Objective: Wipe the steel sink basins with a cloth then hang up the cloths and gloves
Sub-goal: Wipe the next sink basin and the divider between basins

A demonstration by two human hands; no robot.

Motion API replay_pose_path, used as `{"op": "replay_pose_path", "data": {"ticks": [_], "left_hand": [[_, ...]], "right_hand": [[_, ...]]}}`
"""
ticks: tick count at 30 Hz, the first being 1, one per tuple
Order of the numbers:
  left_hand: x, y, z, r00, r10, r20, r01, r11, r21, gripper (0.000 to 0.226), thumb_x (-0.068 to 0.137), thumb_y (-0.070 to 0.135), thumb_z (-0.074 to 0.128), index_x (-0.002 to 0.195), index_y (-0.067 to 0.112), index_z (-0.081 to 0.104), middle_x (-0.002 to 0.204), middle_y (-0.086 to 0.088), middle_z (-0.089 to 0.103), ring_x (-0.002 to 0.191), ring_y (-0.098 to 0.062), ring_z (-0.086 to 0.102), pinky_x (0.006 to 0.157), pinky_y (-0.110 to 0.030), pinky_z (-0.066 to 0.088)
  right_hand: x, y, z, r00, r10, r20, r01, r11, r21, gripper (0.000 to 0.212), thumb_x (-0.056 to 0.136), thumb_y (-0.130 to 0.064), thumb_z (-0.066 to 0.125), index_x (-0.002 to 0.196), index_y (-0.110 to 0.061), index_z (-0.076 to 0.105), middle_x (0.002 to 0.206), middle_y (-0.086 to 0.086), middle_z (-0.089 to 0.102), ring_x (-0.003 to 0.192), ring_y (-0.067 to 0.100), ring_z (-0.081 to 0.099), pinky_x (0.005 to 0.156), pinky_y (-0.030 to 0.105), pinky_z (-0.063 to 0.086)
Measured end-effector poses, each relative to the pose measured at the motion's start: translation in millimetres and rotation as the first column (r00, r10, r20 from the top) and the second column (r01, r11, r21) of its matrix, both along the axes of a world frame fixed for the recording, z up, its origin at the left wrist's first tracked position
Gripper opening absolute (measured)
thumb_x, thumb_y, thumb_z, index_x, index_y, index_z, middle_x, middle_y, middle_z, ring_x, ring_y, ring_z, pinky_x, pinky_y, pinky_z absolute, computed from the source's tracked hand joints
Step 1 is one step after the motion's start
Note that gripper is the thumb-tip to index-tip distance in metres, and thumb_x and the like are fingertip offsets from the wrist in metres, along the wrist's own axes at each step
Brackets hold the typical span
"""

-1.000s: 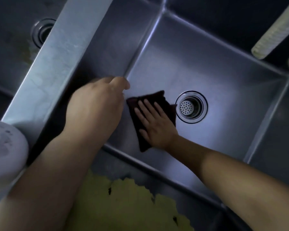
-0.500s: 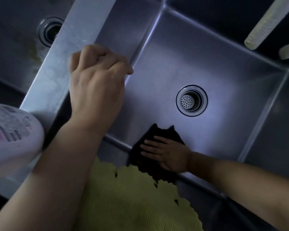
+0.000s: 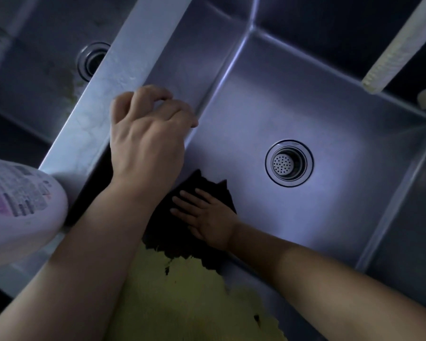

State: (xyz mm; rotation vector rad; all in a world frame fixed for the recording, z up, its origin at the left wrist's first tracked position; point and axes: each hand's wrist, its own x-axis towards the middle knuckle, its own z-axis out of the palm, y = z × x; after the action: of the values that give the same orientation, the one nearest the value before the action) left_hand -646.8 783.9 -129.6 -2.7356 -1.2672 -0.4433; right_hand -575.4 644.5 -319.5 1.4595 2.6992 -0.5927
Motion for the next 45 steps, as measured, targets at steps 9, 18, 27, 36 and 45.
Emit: {"op": "replay_pose_path", "data": {"ticks": [9, 18, 27, 36, 45], "left_hand": [[0, 1, -2, 0.998, 0.015, -0.058, -0.014, 1.000, 0.014, 0.015, 0.077, 0.007, 0.057, 0.077, 0.020, 0.066, 0.087, 0.008, 0.070, 0.104, -0.019, 0.046, 0.091, -0.033, 0.025], [0, 1, 0, 1.000, 0.022, -0.023, -0.022, 0.999, -0.037, 0.014, 0.083, 0.014, 0.057, 0.082, 0.021, 0.069, 0.096, 0.010, 0.070, 0.111, -0.014, 0.044, 0.094, -0.031, 0.023], [2, 2, -2, 0.994, 0.042, -0.097, -0.047, 0.998, -0.046, 0.008, 0.074, 0.011, 0.067, 0.077, 0.018, 0.067, 0.084, 0.008, 0.068, 0.109, -0.015, 0.041, 0.092, -0.031, 0.023], [2, 1, 2, 0.990, 0.064, -0.129, -0.077, 0.992, -0.098, 0.010, 0.071, 0.012, 0.068, 0.078, 0.019, 0.067, 0.080, 0.008, 0.066, 0.108, -0.015, 0.040, 0.091, -0.032, 0.020], [10, -8, -2, 0.993, -0.034, -0.115, 0.009, 0.978, -0.209, 0.002, 0.070, 0.016, 0.066, 0.072, 0.017, 0.066, 0.081, 0.002, 0.068, 0.107, -0.018, 0.043, 0.092, -0.034, 0.025]], "right_hand": [[16, 29, -7, 0.999, -0.049, -0.002, 0.049, 0.999, 0.020, 0.067, 0.092, -0.046, 0.042, 0.150, -0.018, 0.025, 0.158, 0.008, 0.017, 0.146, 0.027, 0.010, 0.118, 0.045, -0.003], [64, 92, -4, 0.941, -0.323, 0.097, 0.312, 0.943, 0.115, 0.074, 0.087, -0.049, 0.042, 0.151, -0.019, 0.019, 0.159, 0.006, 0.014, 0.147, 0.025, 0.008, 0.118, 0.043, 0.003], [149, 177, -4, 0.830, -0.521, 0.200, 0.488, 0.851, 0.194, 0.069, 0.093, -0.051, 0.028, 0.151, -0.017, 0.014, 0.160, 0.007, 0.009, 0.147, 0.022, 0.004, 0.118, 0.043, 0.005], [131, 174, -4, 0.656, -0.746, 0.114, 0.727, 0.666, 0.171, 0.067, 0.093, -0.048, 0.030, 0.152, -0.020, 0.014, 0.160, 0.007, 0.010, 0.147, 0.024, 0.005, 0.117, 0.044, 0.003], [35, 61, -9, 0.906, -0.416, 0.077, 0.412, 0.909, 0.068, 0.071, 0.090, -0.050, 0.038, 0.151, -0.017, 0.020, 0.158, 0.008, 0.017, 0.147, 0.027, 0.006, 0.118, 0.049, 0.006]]}}
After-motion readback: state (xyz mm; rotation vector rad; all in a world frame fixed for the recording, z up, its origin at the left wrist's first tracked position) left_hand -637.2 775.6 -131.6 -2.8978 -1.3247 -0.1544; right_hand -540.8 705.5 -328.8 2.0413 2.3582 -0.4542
